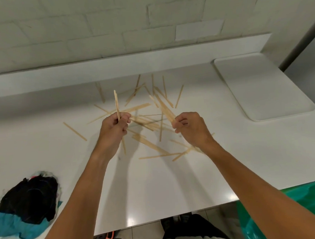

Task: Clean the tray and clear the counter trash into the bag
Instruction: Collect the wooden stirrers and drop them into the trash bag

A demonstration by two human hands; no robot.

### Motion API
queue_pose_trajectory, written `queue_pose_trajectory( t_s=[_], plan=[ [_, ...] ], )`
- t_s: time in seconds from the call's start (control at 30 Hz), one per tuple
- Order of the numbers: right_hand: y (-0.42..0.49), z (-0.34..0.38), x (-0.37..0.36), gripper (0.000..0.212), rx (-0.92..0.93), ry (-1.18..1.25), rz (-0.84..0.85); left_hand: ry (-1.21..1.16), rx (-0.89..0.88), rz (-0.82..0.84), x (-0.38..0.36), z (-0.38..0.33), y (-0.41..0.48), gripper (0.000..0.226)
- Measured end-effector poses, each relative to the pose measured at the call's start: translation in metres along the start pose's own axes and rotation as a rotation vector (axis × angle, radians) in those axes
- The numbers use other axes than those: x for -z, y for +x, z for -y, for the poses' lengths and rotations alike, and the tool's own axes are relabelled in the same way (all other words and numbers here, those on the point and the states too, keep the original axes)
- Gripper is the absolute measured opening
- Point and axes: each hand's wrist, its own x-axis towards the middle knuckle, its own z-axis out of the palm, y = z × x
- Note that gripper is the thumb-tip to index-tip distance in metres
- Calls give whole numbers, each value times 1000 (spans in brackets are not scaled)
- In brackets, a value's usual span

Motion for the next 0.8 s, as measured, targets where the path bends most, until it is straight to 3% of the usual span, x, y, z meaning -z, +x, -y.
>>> queue_pose_trajectory(
  t_s=[0.1, 0.2, 0.33, 0.43, 0.57, 0.7, 0.8],
  plan=[
    [-1, -1, 2, 10, -134, 298, 7, -181, 108, 118, -2, 3, -6, 13],
    [0, -1, 3, 14, -247, 608, 77, -210, 180, 222, -7, 10, -13, 13],
    [7, -3, 4, 12, -263, 651, 64, -141, 240, 292, -10, 17, -17, 15],
    [9, -5, 2, 13, -229, 575, 78, 241, 139, 394, -11, 17, -16, 11],
    [5, -5, -3, 13, -183, 489, 114, 754, -30, 527, -17, 18, -13, 26],
    [5, -8, -4, 15, -208, 537, 138, 940, -43, 611, -24, 17, -9, 33],
    [3, -11, -2, 14, -194, 562, 182, 912, -107, 634, -32, 22, -8, 38]
  ],
)
